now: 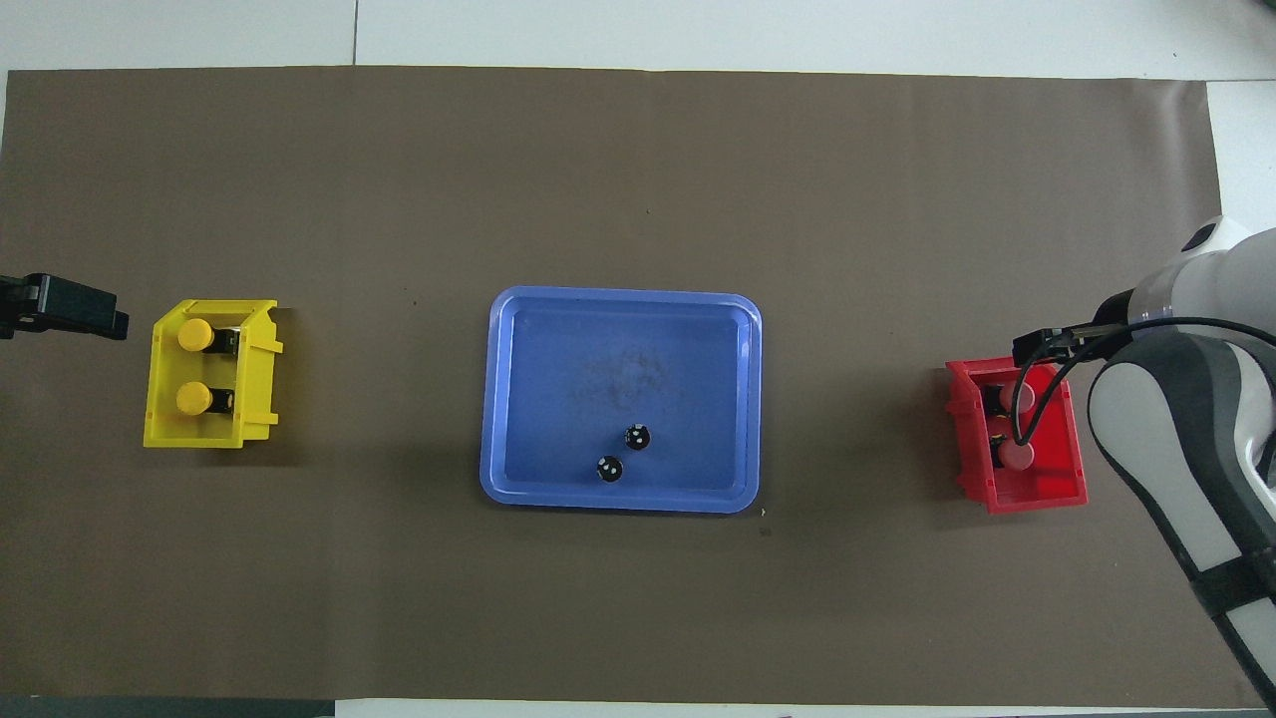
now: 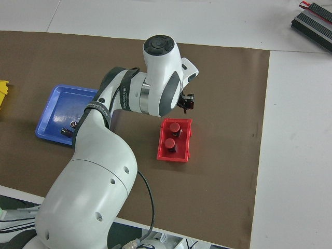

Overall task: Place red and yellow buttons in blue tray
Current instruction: 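Reach the right gripper into the red holder and grasp a red button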

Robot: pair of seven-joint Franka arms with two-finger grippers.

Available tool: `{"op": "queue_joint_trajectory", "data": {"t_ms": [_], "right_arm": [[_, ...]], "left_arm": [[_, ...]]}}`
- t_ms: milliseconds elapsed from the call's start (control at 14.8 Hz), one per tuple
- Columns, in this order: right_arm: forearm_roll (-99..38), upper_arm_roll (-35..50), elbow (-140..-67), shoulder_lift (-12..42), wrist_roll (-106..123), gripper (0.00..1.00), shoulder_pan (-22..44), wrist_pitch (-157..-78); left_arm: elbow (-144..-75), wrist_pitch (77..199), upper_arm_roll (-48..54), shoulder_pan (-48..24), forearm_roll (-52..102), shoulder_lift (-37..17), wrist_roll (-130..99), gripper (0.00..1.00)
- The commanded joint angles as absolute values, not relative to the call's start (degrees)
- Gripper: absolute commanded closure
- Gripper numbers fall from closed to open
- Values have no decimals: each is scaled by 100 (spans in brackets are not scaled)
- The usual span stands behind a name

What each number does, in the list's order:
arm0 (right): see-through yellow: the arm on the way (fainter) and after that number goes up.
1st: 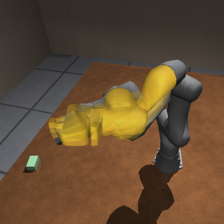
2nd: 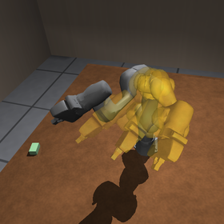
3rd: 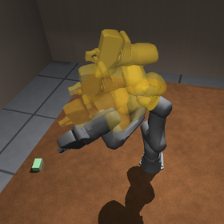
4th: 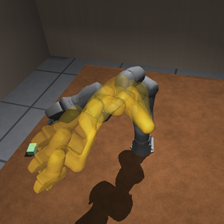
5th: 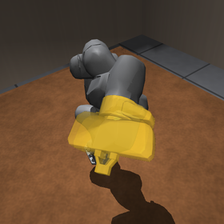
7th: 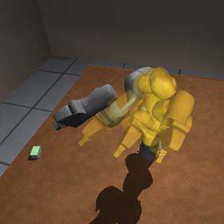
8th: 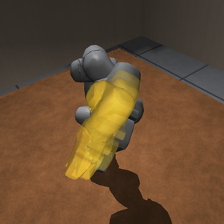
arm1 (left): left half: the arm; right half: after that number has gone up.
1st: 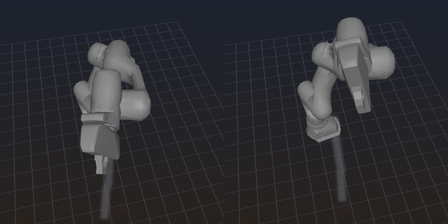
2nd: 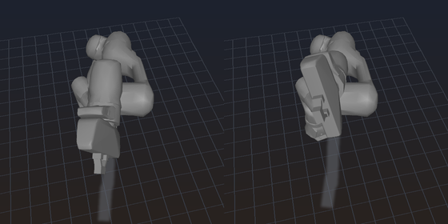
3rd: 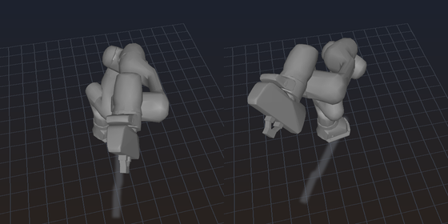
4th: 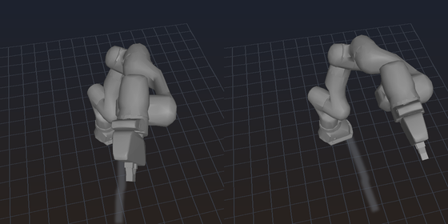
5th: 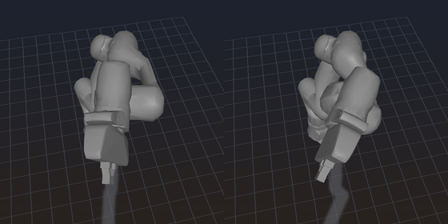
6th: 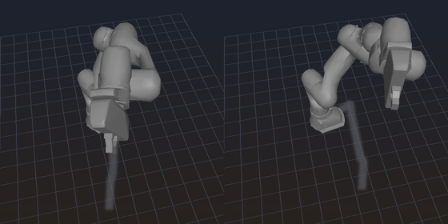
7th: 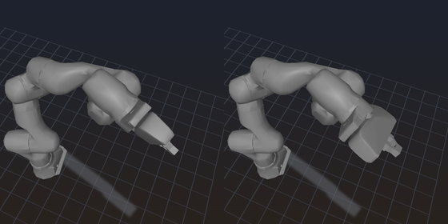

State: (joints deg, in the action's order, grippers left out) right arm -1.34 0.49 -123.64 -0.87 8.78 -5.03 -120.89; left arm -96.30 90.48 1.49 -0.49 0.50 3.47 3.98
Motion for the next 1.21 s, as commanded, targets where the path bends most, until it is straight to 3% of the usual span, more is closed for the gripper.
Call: {"op": "queue_joint_trajectory", "data": {"t_ms": [0,539,1145], "right_arm": [[-237,70,-12779,-246,1028,27,-510,-12375],[-237,70,-13323,-281,1116,31,-501,-13016],[-237,70,-13500,-290,1125,35,-501,-13078]], "left_arm": [[-9721,9009,149,-26,70,448,352,0],[-9721,9009,149,-26,62,448,352,0],[-9721,9009,149,-35,70,448,352,0]]}}
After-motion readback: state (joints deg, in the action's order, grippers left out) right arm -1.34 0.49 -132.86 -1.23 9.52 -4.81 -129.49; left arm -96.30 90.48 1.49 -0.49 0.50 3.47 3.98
